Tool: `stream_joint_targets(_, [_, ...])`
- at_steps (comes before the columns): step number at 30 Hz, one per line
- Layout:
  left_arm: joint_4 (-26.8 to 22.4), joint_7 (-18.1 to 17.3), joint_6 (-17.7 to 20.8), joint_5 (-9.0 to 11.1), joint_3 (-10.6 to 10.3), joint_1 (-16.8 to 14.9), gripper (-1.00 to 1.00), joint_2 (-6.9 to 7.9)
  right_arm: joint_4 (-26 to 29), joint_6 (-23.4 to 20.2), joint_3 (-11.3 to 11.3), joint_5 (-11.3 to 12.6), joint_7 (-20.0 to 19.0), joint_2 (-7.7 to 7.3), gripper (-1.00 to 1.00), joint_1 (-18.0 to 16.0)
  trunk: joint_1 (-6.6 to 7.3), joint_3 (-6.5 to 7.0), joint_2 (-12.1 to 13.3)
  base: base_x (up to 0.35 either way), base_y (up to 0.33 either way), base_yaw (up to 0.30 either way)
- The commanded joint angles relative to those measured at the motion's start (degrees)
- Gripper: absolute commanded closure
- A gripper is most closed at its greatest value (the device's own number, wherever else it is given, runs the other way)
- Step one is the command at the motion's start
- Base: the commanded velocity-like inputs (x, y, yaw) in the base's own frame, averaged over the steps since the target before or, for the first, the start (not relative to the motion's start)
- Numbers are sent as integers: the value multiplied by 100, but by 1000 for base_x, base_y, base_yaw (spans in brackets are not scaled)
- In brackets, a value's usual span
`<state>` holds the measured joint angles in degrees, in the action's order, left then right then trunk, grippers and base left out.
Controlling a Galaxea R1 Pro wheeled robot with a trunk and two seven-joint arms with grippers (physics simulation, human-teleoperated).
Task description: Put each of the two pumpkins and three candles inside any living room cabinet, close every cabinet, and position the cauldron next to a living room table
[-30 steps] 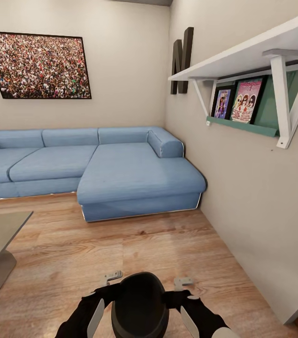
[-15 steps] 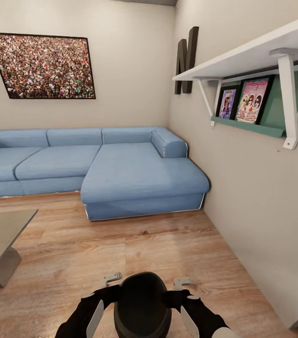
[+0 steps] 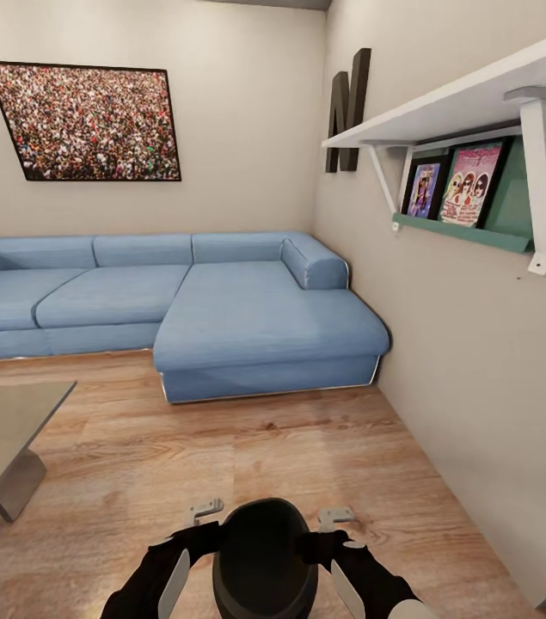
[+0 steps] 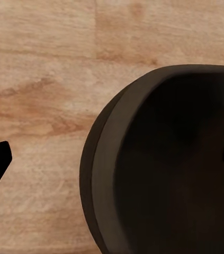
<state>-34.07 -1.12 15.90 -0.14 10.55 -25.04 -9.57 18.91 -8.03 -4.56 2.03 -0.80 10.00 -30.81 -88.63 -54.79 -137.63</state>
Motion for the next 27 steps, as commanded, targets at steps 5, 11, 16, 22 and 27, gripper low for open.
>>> stream_joint_targets(5, [-12,-13,36,-1,31,-1,-100,-9,8,-32,-10,23,0,0,-100,-3,1,-6,-2,0,0,2])
stream_joint_targets(11, [-12,-11,36,-3,30,-1,-100,-9,-6,-33,-17,25,0,0,-100,-3,1,-6,-2,0,0,109])
stream_joint_targets(16, [-12,-11,36,-4,27,-1,-100,-10,-7,-32,-15,25,0,0,-100,0,1,-6,-2,0,0,233])
stream_joint_targets(22, [-12,-17,36,-4,26,-1,-100,-10,-3,-32,-11,26,8,0,-100,-3,1,-6,-2,0,0,95])
stream_joint_targets(27, [-12,-12,36,-3,26,-1,-100,-10,-2,-4,-3,19,29,0,-100,-2,1,-6,-2,0,0,19])
